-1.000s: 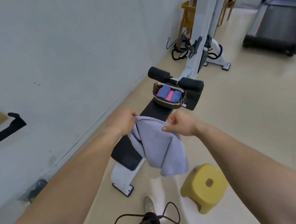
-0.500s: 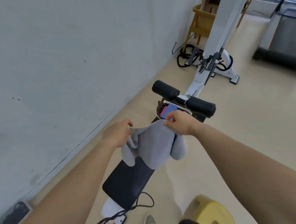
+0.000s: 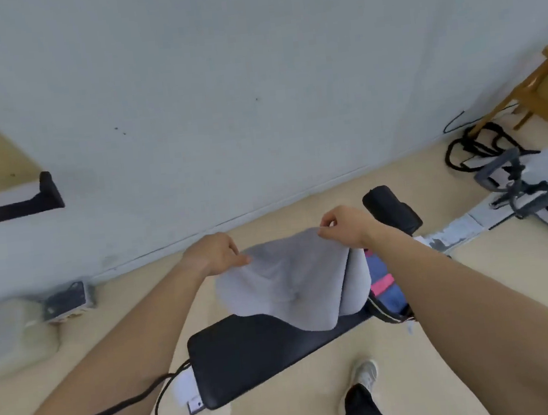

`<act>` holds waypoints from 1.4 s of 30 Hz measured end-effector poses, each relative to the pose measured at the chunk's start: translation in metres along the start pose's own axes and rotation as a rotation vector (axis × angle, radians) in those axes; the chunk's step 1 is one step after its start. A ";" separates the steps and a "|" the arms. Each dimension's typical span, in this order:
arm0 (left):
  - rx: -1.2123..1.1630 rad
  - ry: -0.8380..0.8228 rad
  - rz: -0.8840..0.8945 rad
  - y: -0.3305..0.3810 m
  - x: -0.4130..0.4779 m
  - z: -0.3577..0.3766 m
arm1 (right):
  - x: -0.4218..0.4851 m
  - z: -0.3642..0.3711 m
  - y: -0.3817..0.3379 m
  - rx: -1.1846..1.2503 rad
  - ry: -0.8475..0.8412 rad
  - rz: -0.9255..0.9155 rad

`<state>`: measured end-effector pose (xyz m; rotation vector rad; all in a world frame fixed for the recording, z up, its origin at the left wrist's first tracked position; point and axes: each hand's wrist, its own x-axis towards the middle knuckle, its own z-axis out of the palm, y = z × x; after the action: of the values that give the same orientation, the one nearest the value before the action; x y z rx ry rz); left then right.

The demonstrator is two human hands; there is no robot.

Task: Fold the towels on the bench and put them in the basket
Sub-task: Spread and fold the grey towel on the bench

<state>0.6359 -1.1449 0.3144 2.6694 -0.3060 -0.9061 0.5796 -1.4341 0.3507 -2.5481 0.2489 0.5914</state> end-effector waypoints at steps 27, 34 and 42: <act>-0.101 -0.020 -0.390 -0.099 0.001 0.201 | 0.087 0.132 0.125 -0.378 -0.371 -0.048; -0.009 -0.028 -0.308 -0.168 0.151 0.294 | 0.214 0.258 0.174 -0.508 -0.280 -0.070; 0.107 0.440 -0.358 -0.225 0.239 0.366 | 0.313 0.336 0.210 -0.681 -0.015 -0.162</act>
<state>0.6175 -1.0854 -0.1734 2.9809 0.2363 -0.3689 0.6767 -1.4592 -0.1437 -3.1665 -0.2046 0.7224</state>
